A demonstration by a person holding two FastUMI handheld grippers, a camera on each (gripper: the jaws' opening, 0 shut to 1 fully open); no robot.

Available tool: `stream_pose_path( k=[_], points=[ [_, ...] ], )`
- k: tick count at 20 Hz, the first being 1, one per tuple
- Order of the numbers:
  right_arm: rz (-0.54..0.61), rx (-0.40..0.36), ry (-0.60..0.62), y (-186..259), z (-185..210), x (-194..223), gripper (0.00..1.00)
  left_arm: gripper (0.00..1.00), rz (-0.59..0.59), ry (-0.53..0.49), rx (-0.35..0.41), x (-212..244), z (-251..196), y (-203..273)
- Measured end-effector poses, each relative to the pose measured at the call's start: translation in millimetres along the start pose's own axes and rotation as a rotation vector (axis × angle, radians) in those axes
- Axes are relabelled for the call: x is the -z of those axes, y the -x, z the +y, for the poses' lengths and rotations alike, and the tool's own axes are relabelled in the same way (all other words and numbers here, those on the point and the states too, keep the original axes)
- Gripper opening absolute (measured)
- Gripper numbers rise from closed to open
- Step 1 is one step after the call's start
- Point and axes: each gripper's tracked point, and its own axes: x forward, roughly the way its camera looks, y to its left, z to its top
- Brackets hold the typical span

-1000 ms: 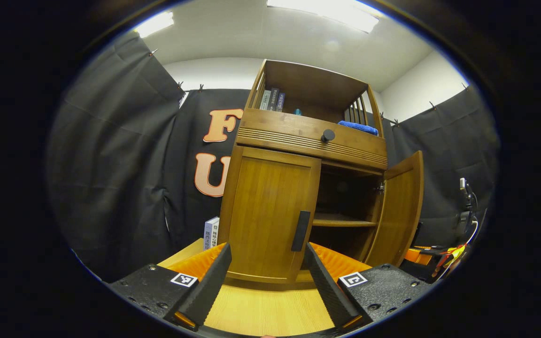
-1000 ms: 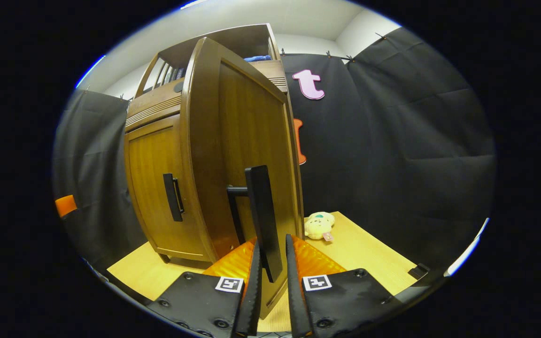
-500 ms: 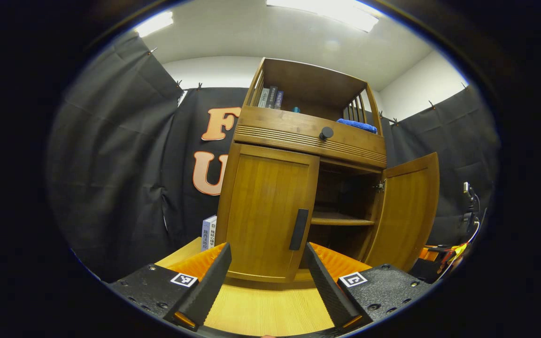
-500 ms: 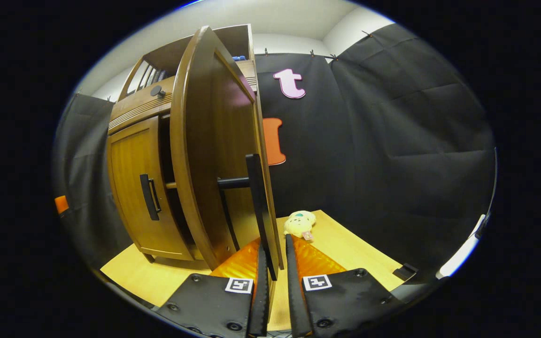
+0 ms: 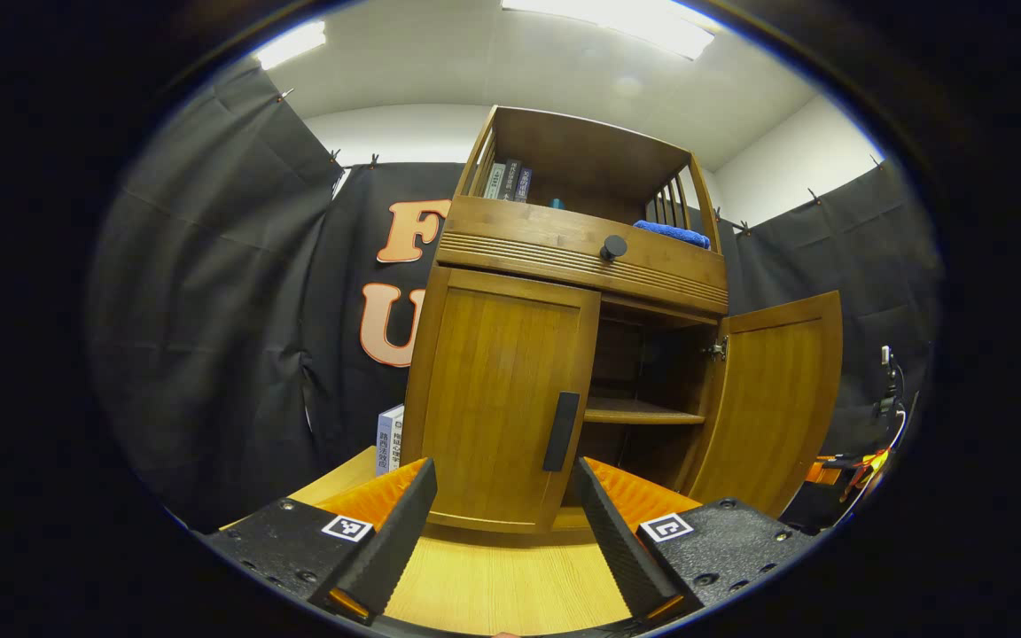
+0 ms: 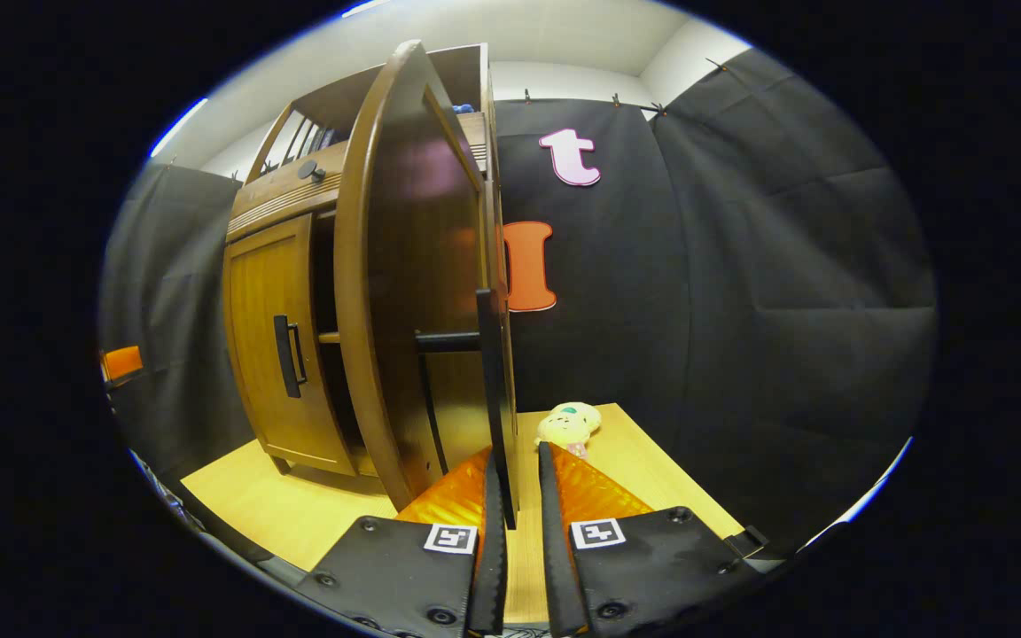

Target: Open the right door of the double-door shoe cabinet with the right hand, and open the left door with the left hand.

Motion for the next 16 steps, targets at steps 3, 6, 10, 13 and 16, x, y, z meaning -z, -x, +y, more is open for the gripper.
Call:
stream_pose_path(
  k=[3,6,10,13,16],
  points=[
    [0.012,-0.038,0.021,-0.2,-10.2,0.0,0.25,0.92,-0.002,-0.010,-0.014,-0.1,5.2,0.5],
    [0.007,-0.073,-0.003,-2.3,-19.8,-1.6,0.26,0.95,-0.002,-0.009,-0.029,-0.4,10.3,1.8],
    [-0.006,-0.096,-0.004,-3.8,-22.4,-1.7,0.37,0.95,0.001,-0.003,-0.036,1.1,12.2,2.5],
    [-0.003,-0.096,0.022,-3.8,-22.6,-1.8,0.37,0.95,0.006,0.003,-0.025,2.7,7.8,2.7],
    [-0.014,-0.093,0.020,-1.0,-19.9,-0.6,0.18,0.95,0.000,0.003,-0.021,0.9,4.8,5.1]
  ],
)
